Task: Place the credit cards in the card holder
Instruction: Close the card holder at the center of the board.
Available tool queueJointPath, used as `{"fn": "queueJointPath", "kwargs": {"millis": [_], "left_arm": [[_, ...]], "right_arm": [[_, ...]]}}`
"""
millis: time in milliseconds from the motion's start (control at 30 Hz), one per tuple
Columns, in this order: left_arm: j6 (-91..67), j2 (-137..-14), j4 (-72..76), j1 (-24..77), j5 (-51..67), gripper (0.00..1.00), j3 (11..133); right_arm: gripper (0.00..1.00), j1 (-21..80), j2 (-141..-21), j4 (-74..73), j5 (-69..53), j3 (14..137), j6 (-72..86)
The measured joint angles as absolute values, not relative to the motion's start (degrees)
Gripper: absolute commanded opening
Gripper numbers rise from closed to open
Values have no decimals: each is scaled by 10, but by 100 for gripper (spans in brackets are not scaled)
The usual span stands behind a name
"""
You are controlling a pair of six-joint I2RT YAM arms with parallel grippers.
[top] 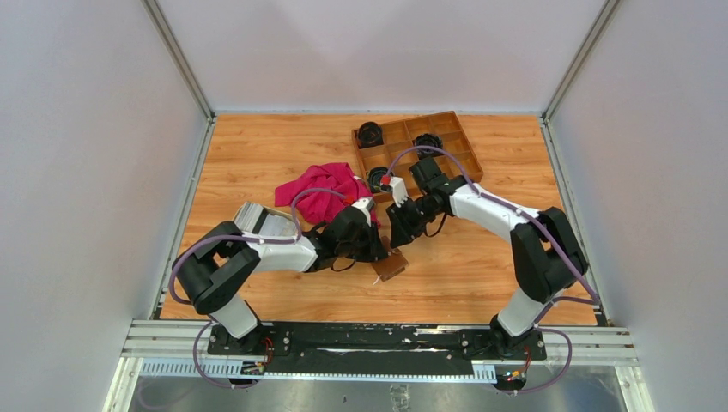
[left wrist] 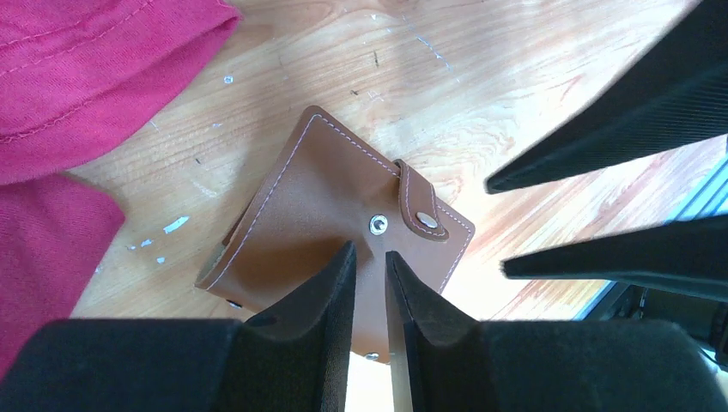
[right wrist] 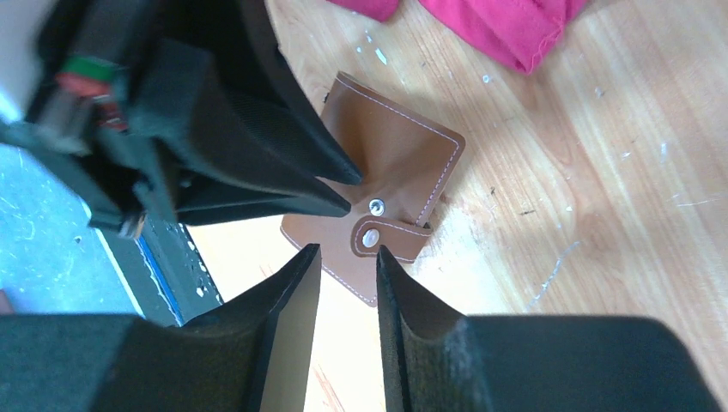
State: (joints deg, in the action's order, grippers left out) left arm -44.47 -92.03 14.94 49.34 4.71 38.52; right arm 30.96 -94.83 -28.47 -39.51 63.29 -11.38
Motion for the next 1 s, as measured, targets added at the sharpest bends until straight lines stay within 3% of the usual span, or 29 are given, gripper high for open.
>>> {"fn": "queueJointPath", "kwargs": {"millis": [333,367,433,467,567,733,800,933,1000], "left_arm": [[-439,-871,139,493,45,30,369],[-437,-862,139,493,44,30,366],[-432,-838,138,493,41,31,358],[-429,-825,138,493,39,32,353],[-416,-788,137,493,36,33,340],[-376,-724,135,493,31,37,316],[-356,-688,136,492,25,46,300],[-312,-610,136,484,11,80,266],[-291,-570,136,479,-9,90,246]], "right_arm": [[35,295,-831,-372,-401,663,-272],[43,293,-807,-375,-394,663,-286],[73,286,-754,-379,-379,670,-311],[81,282,-728,-376,-369,674,-320],[89,271,-675,-366,-344,683,-326],[84,267,-694,-391,-412,696,-351],[84,267,-704,-390,-453,670,-369],[84,267,-700,-365,-506,574,-387],[84,267,-701,-354,-522,538,-388]]}}
